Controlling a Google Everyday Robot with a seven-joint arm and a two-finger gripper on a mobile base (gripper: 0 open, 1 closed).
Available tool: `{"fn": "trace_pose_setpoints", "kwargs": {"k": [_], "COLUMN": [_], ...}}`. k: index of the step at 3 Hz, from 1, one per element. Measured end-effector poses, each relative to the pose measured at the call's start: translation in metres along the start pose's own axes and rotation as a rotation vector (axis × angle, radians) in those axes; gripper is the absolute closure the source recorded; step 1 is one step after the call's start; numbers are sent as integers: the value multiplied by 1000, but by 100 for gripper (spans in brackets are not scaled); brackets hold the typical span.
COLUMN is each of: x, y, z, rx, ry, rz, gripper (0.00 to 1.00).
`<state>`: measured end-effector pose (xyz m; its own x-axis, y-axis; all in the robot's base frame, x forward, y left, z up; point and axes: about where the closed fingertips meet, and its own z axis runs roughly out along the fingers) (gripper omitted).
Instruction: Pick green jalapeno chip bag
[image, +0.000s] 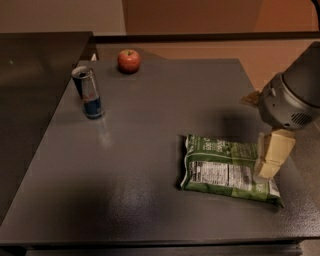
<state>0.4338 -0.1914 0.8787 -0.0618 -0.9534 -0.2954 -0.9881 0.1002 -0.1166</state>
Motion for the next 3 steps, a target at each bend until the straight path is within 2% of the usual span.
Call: {"fn": "trace_pose_setpoints", "kwargs": {"k": [2,3], "x": [-4,-6], "y": [23,34], "z": [37,46], "rx": [-86,-109], "ry": [-1,7], "rz": [-19,-36], "gripper": [0,17]}}
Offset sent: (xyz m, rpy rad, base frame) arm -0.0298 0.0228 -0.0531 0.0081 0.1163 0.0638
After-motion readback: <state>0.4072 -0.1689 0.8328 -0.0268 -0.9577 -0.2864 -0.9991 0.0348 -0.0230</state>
